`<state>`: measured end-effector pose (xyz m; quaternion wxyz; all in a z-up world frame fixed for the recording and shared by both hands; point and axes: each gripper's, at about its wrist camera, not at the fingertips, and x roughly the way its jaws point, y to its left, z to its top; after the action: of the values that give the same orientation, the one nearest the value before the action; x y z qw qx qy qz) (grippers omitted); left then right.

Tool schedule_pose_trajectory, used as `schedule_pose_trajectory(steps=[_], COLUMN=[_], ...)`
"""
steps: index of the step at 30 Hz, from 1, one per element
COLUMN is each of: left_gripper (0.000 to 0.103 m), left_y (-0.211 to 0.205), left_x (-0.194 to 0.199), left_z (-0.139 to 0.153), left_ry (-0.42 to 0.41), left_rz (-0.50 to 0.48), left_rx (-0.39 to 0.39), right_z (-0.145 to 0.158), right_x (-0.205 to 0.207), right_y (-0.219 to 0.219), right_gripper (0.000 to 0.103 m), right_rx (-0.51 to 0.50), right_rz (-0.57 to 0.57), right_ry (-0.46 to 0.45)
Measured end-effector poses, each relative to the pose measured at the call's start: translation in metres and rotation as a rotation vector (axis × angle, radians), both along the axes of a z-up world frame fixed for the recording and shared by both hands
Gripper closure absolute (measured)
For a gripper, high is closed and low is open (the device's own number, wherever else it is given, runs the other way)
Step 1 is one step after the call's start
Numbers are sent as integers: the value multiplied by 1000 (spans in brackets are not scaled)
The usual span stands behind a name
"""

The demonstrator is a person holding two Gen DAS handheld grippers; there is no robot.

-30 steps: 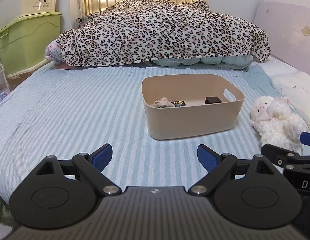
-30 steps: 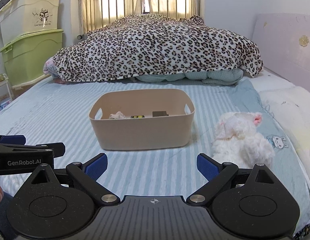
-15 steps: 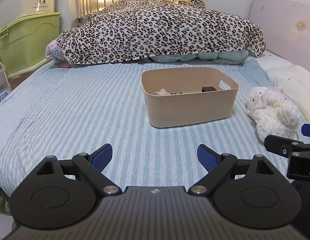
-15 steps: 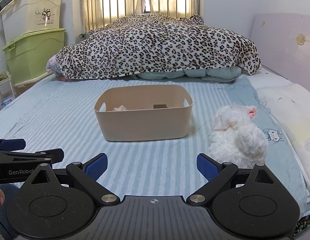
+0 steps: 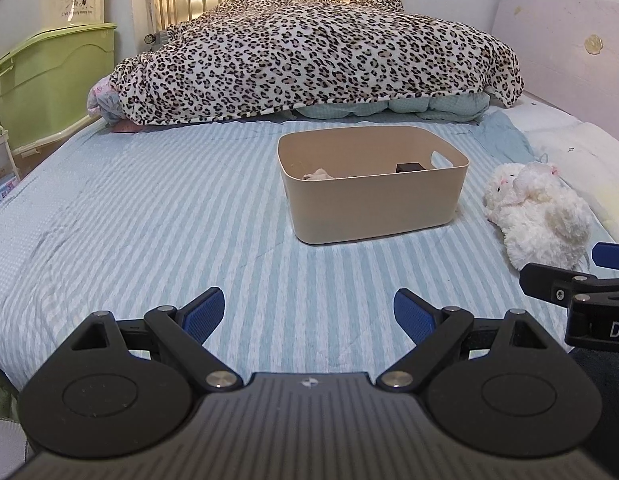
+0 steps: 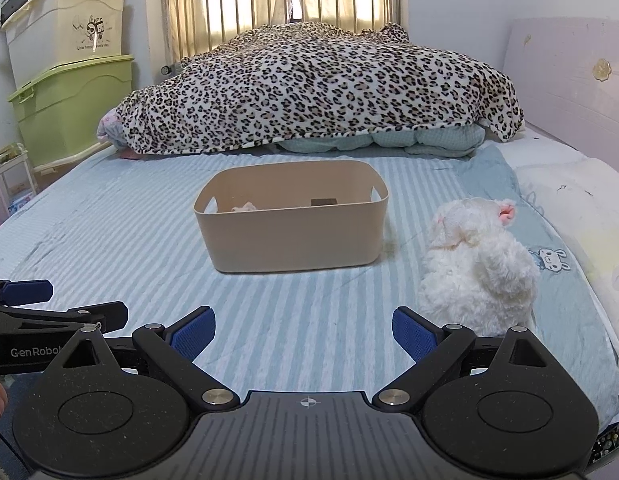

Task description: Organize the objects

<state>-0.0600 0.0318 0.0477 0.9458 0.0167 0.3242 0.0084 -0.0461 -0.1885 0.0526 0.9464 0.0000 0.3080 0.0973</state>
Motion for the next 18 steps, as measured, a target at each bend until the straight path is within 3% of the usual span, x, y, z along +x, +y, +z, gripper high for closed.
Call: schedule_pose_trajectory(steps=[18], left_gripper=[11], left_y=[-3], left_x=[-1], left_z=[5], left_ry=[4], left_rz=[-27], left_rx=[-13], right_z=[9], right_x=[-1], right_y=[-1], right_gripper=[6], right_rx=[5], right_rz=[18], right_ry=[-21])
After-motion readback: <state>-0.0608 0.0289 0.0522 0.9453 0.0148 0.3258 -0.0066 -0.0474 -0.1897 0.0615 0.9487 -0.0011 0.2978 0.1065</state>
